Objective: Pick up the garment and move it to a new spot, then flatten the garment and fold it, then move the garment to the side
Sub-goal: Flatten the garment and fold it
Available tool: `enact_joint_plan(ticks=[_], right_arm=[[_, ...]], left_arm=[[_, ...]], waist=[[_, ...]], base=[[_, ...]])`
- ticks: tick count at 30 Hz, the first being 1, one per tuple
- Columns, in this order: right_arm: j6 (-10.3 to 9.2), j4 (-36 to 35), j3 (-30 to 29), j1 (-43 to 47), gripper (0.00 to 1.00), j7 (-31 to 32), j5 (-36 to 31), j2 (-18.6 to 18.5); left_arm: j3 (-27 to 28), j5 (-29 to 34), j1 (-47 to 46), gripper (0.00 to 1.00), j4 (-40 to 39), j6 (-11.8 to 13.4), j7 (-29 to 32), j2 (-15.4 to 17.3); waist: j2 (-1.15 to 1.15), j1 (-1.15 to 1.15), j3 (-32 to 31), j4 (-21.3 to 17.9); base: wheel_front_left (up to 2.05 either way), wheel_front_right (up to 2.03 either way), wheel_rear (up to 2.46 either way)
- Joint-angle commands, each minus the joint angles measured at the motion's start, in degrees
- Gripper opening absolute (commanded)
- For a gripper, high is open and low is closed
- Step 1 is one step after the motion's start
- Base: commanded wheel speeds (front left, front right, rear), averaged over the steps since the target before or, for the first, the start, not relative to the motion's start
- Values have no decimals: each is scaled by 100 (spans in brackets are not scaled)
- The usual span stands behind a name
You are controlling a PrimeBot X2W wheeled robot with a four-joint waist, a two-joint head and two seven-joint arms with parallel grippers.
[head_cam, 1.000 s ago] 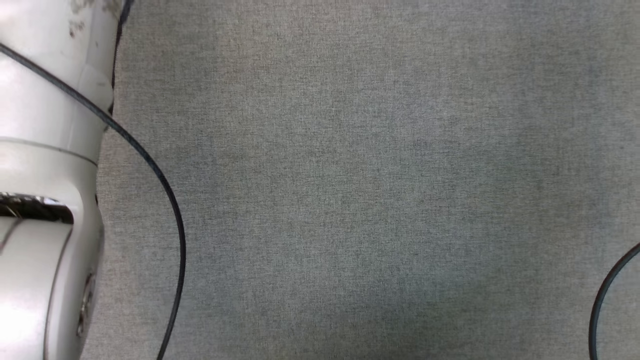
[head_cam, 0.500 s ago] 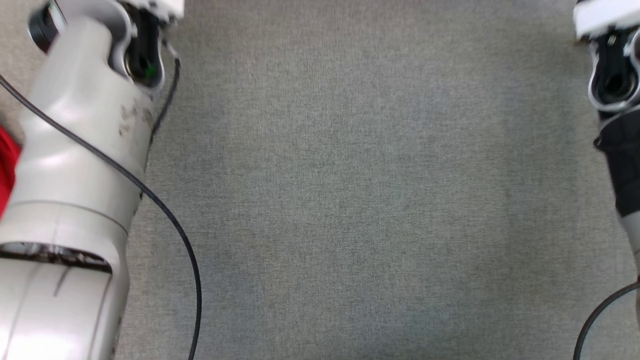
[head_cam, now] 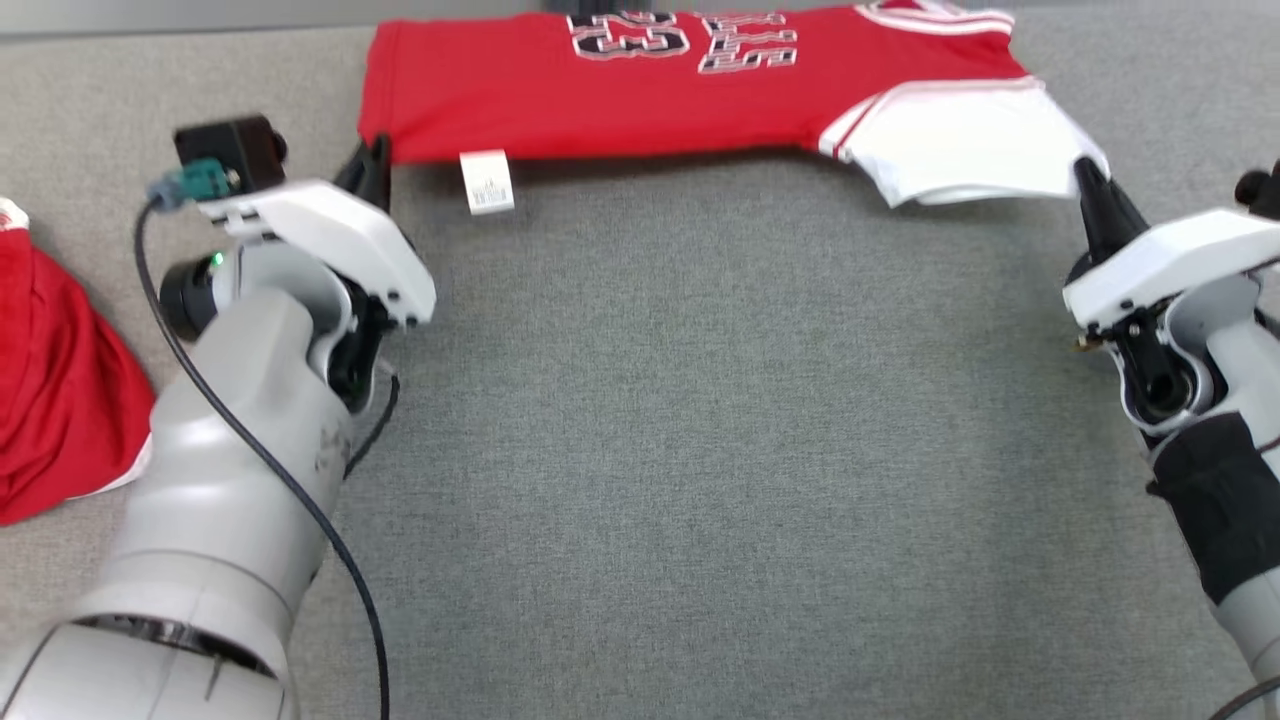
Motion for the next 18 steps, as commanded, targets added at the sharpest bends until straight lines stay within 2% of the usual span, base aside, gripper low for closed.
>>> enact_joint_plan(ticks=[1,10,18], right_arm=[[3,42,50,163,0,32,111,-91],[1,196,347,645,0,291,515,-291],[1,96,577,996,0,1025,857,-434]], left_arm=[[-95,105,181,0,34,-35,22,80],[-523,417,1022,0,55,-68,-121,156],[-811,598,1474,0,70,-92,-18,200]], waist=[[0,-1,-177,-16],[0,-1,-630,18],[0,-1,-966,93]], base=[[0,0,0],[0,0,0],[0,0,0]])
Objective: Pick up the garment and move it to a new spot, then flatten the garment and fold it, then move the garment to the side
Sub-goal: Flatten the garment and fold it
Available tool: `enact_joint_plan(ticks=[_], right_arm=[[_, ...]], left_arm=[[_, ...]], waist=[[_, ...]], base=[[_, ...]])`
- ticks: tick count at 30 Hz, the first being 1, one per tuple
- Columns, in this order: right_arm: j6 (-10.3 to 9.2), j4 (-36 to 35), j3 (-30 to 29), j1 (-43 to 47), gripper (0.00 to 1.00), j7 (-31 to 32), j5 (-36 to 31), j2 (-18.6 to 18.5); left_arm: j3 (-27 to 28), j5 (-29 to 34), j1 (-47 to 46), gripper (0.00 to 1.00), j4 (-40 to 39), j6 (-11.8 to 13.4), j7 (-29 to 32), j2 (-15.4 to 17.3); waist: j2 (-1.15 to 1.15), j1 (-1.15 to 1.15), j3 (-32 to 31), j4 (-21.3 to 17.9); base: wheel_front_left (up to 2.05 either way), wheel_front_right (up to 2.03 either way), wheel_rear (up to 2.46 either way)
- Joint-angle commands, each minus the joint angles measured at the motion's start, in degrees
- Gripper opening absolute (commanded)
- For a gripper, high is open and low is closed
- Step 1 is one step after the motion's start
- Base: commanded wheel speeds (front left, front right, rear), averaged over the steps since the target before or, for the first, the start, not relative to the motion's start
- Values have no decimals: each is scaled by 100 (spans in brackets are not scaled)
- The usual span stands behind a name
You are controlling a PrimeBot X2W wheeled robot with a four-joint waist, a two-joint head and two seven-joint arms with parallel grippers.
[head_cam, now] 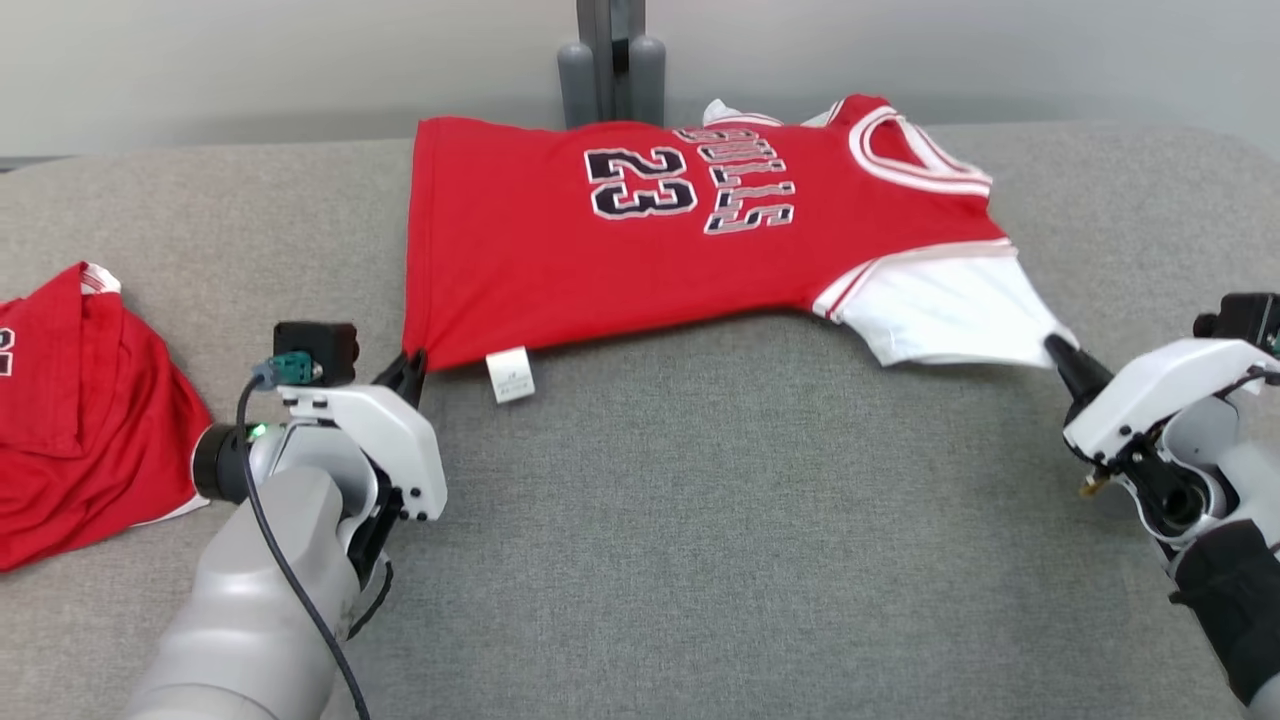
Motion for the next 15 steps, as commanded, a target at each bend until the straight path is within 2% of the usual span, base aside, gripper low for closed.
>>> enact_joint_plan(ticks=[1,8,15], right_arm=[[-1,-6,19,131,0,84,51,-110],[-1,-189,235,593,0,764,353,-279],[0,-473,156,1167,0,1055,785,-338]], left_arm=[[-32,34,104,0,32,-7,15,100],[-310,151,498,0,38,-64,214,174],[-522,123,878,0,38,-96,314,179]], waist=[[0,0,-86,24],[0,0,-449,82],[0,0,-800,182]], base=[[0,0,0],[0,0,0],[0,0,0]])
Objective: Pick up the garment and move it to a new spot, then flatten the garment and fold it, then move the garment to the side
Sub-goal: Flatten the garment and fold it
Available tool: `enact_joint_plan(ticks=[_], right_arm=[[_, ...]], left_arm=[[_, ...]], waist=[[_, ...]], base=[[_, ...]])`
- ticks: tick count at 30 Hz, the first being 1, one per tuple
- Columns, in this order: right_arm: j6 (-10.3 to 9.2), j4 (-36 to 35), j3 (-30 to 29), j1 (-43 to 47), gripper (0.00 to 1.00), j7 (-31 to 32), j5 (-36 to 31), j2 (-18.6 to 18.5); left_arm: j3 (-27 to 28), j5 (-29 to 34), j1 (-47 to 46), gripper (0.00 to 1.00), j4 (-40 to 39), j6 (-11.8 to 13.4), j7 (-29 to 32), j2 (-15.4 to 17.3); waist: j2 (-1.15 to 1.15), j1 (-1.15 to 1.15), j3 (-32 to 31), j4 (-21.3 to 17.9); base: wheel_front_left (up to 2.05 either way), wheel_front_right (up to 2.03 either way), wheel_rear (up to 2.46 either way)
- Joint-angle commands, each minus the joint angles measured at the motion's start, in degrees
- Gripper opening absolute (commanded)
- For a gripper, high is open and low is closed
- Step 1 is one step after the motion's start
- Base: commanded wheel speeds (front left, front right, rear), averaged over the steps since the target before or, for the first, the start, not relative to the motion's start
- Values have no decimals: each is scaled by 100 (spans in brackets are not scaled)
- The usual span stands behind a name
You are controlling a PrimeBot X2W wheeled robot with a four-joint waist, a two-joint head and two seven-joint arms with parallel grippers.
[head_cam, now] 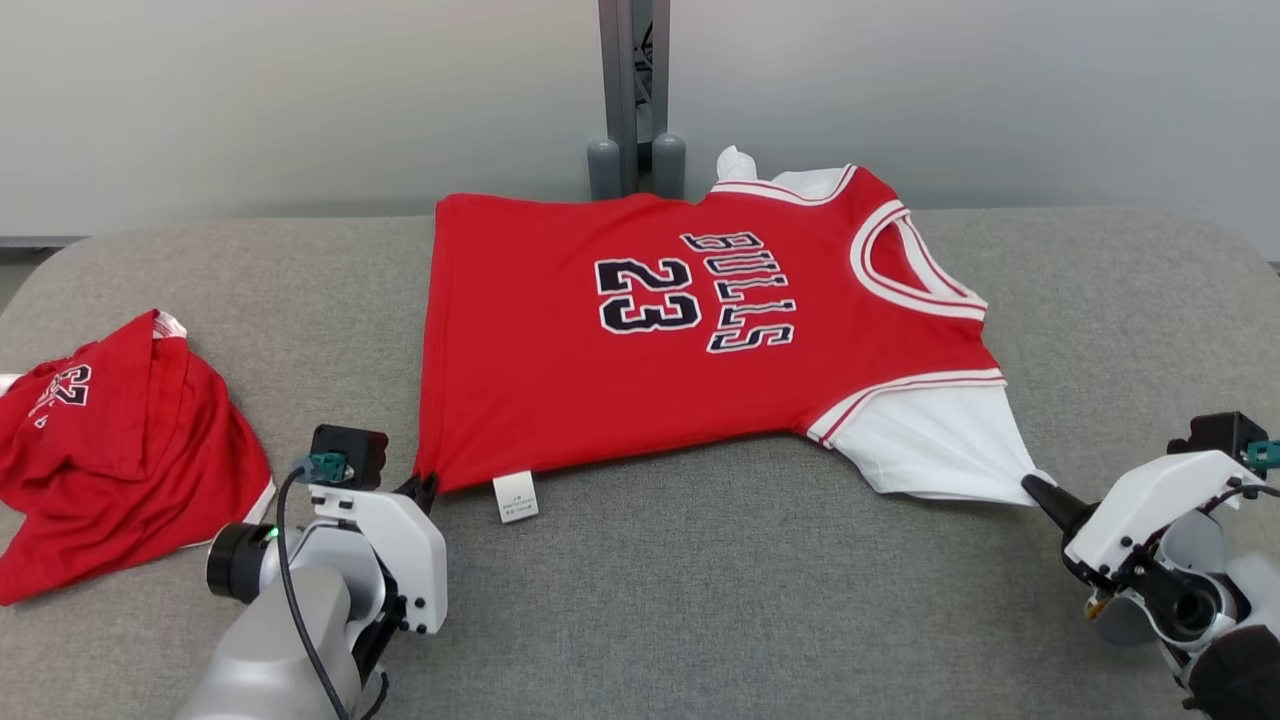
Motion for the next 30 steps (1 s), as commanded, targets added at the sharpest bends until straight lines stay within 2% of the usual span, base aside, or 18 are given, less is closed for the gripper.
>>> enact_joint_plan(ticks=[1,5,15,22,26,30], right_arm=[[0,-48,-12,155,0,13,52,-92],[0,-218,15,440,0,113,115,-137],[0,-755,54,1074,0,577,269,-389],[0,-1379,-48,1533,0,1323,682,-613],[0,-1855,-81,1899,0,1892,1021,-751],[1,-2171,-123,2169,0,2202,1203,-915]], left_arm=[[-37,-20,125,0,33,-2,19,87],[-202,-85,403,0,-142,-7,88,126],[-670,-320,984,0,-803,-6,290,610],[-868,-509,1123,0,-1235,-7,473,918],[-954,-565,1189,0,-1407,-6,540,1044],[-1030,-583,1228,0,-1522,-7,590,1095]], waist=[[0,0,-101,38],[0,0,-239,59],[0,0,-454,141],[0,0,-504,243],[0,0,-506,284],[0,0,-515,303]], base=[[0,0,0],[0,0,0],[0,0,0],[0,0,0],[0,0,0],[0,0,0]])
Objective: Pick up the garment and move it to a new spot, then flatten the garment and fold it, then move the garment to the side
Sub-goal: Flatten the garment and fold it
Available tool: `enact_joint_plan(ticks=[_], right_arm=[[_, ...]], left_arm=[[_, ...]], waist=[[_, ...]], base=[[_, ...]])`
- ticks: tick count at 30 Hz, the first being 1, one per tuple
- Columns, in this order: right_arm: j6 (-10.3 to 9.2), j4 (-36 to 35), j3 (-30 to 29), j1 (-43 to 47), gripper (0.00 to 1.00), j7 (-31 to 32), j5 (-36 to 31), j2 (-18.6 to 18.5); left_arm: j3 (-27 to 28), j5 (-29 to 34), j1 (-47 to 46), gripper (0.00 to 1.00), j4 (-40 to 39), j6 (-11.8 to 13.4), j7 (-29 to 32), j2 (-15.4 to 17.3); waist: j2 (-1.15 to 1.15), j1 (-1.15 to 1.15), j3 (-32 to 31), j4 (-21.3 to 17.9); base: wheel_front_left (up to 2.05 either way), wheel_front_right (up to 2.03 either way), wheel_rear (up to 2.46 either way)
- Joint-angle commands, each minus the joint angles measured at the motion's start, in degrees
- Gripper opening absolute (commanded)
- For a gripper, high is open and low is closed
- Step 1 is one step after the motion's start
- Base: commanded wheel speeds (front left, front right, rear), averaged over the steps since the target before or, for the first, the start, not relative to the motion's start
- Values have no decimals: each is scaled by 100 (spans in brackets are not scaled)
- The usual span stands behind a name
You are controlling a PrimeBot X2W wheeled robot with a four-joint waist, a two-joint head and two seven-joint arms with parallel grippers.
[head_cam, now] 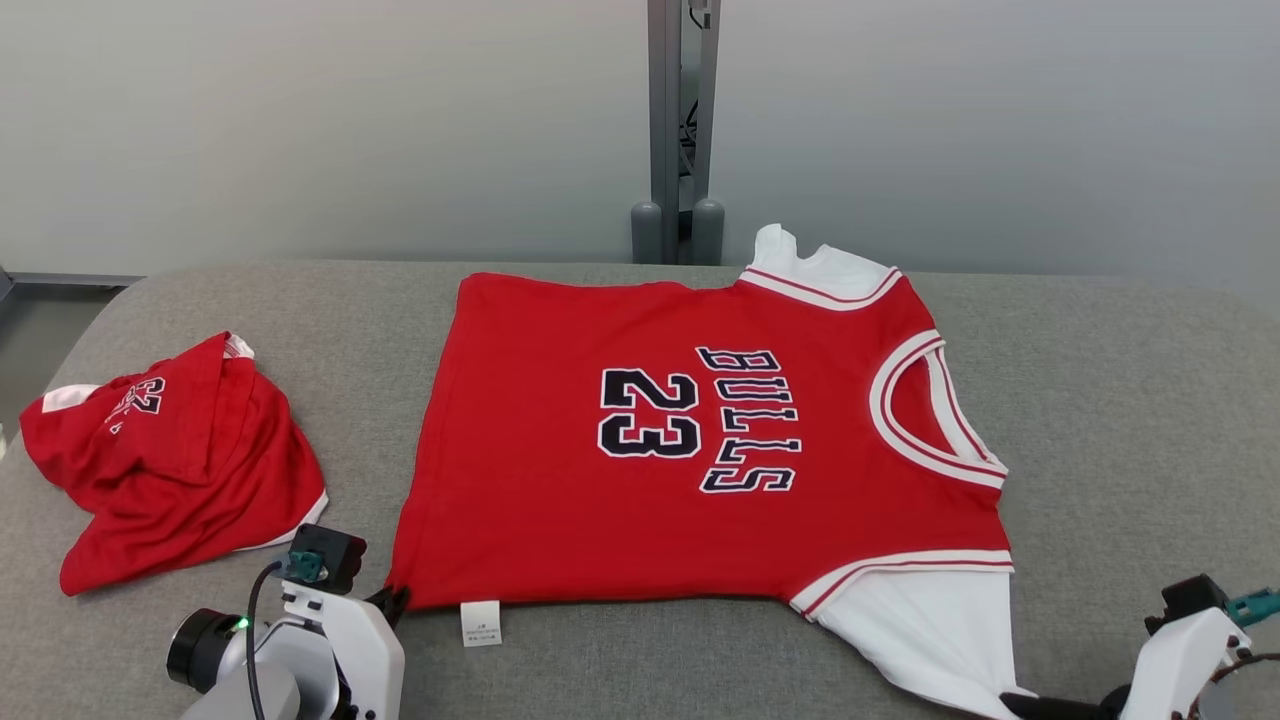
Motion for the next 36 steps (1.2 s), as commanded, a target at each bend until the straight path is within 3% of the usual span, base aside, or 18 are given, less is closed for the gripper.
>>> enact_joint_plan(ticks=[1,12,21,31,36], right_arm=[[2,-16,-23,101,0,47,55,-64],[2,-766,-186,905,0,492,414,-395],[2,-1205,-227,1429,0,557,633,-507],[3,-1520,-204,1742,0,525,743,-682],[3,-1560,-187,1695,0,441,750,-697]], left_arm=[[-10,-42,51,0,-18,5,0,42],[-218,-370,472,0,-764,5,618,619],[-271,-780,972,0,-2096,7,1523,1207],[-285,-1212,1615,0,-3916,268,2635,2203],[-247,-1368,1766,0,-4569,459,2948,2487]], waist=[[0,0,-3,0],[0,0,-40,-19],[0,0,-32,11],[0,0,-7,41],[0,0,18,37]], base=[[0,0,0],[0,0,0],[0,0,0],[0,0,0],[0,0,0]])
